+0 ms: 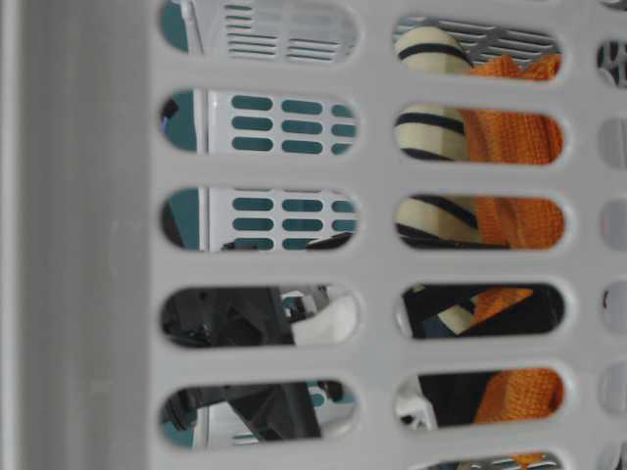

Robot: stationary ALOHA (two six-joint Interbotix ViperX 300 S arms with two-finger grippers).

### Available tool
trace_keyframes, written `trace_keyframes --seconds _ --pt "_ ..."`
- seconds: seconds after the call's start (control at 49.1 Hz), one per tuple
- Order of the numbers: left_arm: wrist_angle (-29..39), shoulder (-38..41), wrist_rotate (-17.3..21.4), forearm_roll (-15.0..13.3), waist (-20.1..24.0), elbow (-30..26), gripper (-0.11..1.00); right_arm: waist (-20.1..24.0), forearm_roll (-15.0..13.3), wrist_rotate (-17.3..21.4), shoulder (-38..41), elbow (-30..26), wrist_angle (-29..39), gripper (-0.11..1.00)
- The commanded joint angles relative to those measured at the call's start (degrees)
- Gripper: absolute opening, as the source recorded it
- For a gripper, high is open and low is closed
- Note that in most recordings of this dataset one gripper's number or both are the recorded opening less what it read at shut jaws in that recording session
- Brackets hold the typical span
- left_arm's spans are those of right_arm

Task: Pick up the orange cloth from the shopping basket with the left arm.
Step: 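Close the left gripper on the orange cloth's edge, then lift the orange cloth upward with the left gripper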

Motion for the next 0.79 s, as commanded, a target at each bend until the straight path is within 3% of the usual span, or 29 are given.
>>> trace_keyframes --seconds 0.0,0.122,0.204,0.285,0.428,0.489,0.775 --pt "-0.53 0.09 -0.09 0.18 -0.09 0.44 0.89 0.18 0.35 0.09 0.44 -0.26 -0.35 0.0" --pt "-0.62 -0.09 0.0 0.18 -0.09 0.44 0.86 0.18 0.44 0.09 0.44 0.0 -0.35 0.0" --pt "-0.62 -0.18 0.09 0.18 -0.09 0.26 0.78 0.18 0.44 0.09 0.44 0.0 -0.35 0.0" --pt "-0.7 -0.35 0.09 0.18 -0.09 0.09 0.62 0.18 0.44 0.09 0.44 0.0 -0.35 0.0" --pt "-0.79 -1.41 0.7 0.18 -0.09 0.0 0.22 0.18 0.44 0.18 0.44 0.0 -0.35 0.0" --pt "-0.7 -1.85 0.88 0.18 0.0 0.0 0.12 0.18 0.44 0.09 0.44 0.0 -0.35 0.0" --pt "2.64 -6.15 1.49 0.18 0.18 -5.98 0.12 0.18 0.44 0.18 0.44 0.0 -0.44 0.0"
